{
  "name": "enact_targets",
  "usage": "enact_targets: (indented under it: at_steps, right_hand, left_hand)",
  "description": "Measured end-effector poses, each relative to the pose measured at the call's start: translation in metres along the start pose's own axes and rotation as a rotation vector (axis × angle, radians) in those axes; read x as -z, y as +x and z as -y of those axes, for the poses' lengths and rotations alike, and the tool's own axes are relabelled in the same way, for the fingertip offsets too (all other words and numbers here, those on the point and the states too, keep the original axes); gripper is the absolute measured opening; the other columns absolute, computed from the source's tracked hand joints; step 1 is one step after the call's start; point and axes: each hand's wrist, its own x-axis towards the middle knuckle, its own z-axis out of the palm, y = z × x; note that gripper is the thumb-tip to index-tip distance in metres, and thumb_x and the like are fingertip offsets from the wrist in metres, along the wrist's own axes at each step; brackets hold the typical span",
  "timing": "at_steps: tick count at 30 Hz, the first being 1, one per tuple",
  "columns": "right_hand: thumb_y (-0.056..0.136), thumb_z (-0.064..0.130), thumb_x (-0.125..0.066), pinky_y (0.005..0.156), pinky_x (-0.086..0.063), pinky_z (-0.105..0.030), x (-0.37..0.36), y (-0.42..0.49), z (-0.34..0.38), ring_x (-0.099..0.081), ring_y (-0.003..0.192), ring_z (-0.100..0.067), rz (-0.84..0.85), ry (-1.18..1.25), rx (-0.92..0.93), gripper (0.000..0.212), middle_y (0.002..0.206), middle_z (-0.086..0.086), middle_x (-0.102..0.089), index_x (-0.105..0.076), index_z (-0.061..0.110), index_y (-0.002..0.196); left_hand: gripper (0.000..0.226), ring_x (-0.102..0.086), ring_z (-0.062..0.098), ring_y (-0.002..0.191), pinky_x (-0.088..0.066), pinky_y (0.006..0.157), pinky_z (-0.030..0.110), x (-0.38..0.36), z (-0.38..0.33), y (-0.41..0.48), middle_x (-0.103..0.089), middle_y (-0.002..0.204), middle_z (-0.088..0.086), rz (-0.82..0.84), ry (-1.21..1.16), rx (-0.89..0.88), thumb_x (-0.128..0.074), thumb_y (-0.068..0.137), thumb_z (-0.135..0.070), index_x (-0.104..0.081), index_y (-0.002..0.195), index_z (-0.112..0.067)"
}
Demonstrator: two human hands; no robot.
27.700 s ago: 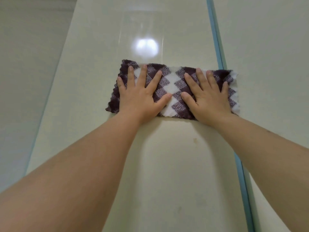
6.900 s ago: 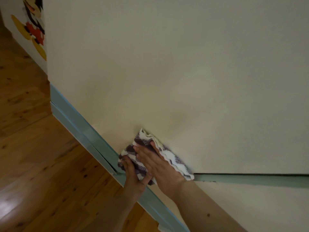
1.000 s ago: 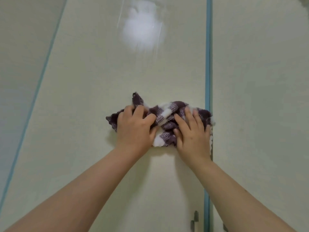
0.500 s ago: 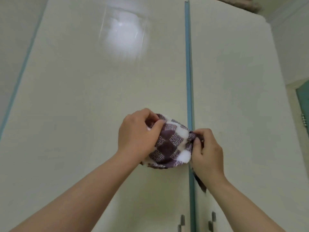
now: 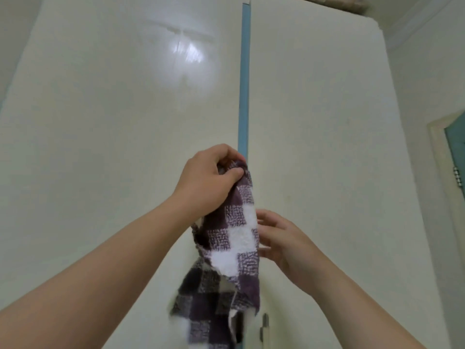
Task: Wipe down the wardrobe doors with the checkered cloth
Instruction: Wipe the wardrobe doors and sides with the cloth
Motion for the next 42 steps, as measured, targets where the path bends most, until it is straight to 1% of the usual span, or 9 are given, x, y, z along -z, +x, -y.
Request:
enact_targets:
  at_steps: [4, 7, 11, 13, 17, 22, 31, 34, 42]
  right_hand:
    - [0.076, 0.026, -0.068, 0.072, -0.053, -0.028, 0.023, -0.015, 0.001, -0.065, 0.087, -0.018, 0.119, 0.169, -0.047, 0.034, 0.102, -0.007, -0.069, -0.066, 0.011, 0.106]
    - [0.082, 0.032, -0.062, 0.089, -0.050, -0.040, 0.040, -0.024, 0.002, -0.061, 0.109, -0.021, 0.182, 0.255, -0.048, 0.042, 0.120, -0.003, -0.064, -0.056, 0.022, 0.123]
    - [0.076, 0.027, -0.062, 0.075, -0.052, -0.031, 0.061, -0.029, 0.006, -0.061, 0.090, -0.021, 0.145, 0.354, 0.005, 0.022, 0.098, -0.009, -0.067, -0.070, 0.015, 0.093]
    - [0.073, 0.023, -0.066, 0.070, -0.051, -0.029, 0.070, -0.028, 0.007, -0.058, 0.084, -0.022, 0.133, 0.375, 0.025, 0.014, 0.091, -0.010, -0.065, -0.071, 0.015, 0.083]
    - [0.081, 0.023, -0.063, 0.103, -0.033, -0.058, 0.077, -0.023, 0.007, -0.055, 0.105, -0.037, 0.197, 0.394, -0.046, 0.031, 0.116, -0.018, -0.064, -0.066, 0.008, 0.108]
    - [0.080, 0.032, -0.048, 0.083, -0.054, -0.030, 0.080, -0.029, 0.010, -0.068, 0.094, -0.019, 0.341, 0.562, -0.135, 0.036, 0.104, -0.006, -0.071, -0.069, 0.012, 0.101]
    - [0.077, 0.012, -0.051, 0.079, -0.055, -0.034, 0.094, -0.024, 0.011, -0.068, 0.088, -0.027, 0.414, 0.720, -0.152, 0.032, 0.102, -0.019, -0.069, -0.071, -0.002, 0.098]
    - [0.079, 0.006, -0.053, 0.091, -0.051, -0.041, 0.092, -0.020, 0.015, -0.063, 0.102, -0.032, 0.420, 0.703, -0.125, 0.040, 0.116, -0.023, -0.062, -0.059, -0.005, 0.117]
    - [0.080, 0.004, -0.057, 0.065, -0.055, -0.028, 0.123, 0.001, 0.032, -0.066, 0.067, -0.020, 0.273, 0.211, -0.021, 0.016, 0.081, -0.011, -0.070, -0.071, 0.006, 0.088]
  left_hand:
    - [0.024, -0.059, 0.016, 0.088, -0.048, 0.086, 0.034, -0.020, -0.021, 0.002, -0.064, 0.087, -0.006, -0.061, 0.001, -0.019, -0.061, 0.084, -0.011, -0.056, 0.078, -0.034]
    - [0.016, -0.058, 0.016, 0.098, -0.045, 0.092, 0.041, -0.040, -0.031, 0.003, -0.064, 0.098, -0.002, -0.087, 0.011, -0.013, -0.058, 0.086, -0.011, -0.055, 0.084, -0.027]
    - [0.010, -0.052, 0.020, 0.108, -0.038, 0.097, 0.046, -0.062, -0.042, 0.009, -0.063, 0.104, -0.003, -0.115, 0.190, 0.008, -0.059, 0.083, -0.022, -0.054, 0.083, -0.031]
    - [0.014, -0.049, 0.016, 0.110, -0.036, 0.099, 0.039, -0.070, -0.047, 0.009, -0.062, 0.106, -0.004, -0.138, 0.231, -0.001, -0.059, 0.085, -0.016, -0.054, 0.083, -0.029]
    - [0.024, -0.055, 0.012, 0.102, -0.043, 0.092, 0.034, -0.081, -0.055, 0.005, -0.064, 0.098, -0.007, -0.141, 0.152, 0.021, -0.058, 0.086, -0.011, -0.051, 0.076, -0.032]
    - [0.030, -0.050, -0.004, 0.078, -0.035, 0.068, 0.007, -0.094, -0.071, 0.010, -0.053, 0.077, -0.019, -0.214, 0.211, -0.022, -0.057, 0.086, -0.009, -0.044, 0.073, -0.032]
    - [0.024, -0.058, 0.019, 0.080, -0.047, 0.074, 0.034, -0.094, -0.077, 0.021, -0.061, 0.080, -0.010, -0.247, 0.181, -0.004, -0.059, 0.087, -0.016, -0.048, 0.076, -0.035]
    - [0.020, -0.057, 0.016, 0.085, -0.039, 0.071, 0.025, -0.092, -0.075, 0.025, -0.058, 0.082, -0.013, -0.249, 0.246, -0.015, -0.060, 0.087, -0.017, -0.049, 0.079, -0.032]
    - [0.008, -0.055, 0.017, 0.092, -0.043, 0.079, 0.028, -0.081, -0.063, 0.038, -0.061, 0.091, -0.005, -0.254, 0.314, 0.054, -0.064, 0.084, -0.022, -0.056, 0.084, -0.024]
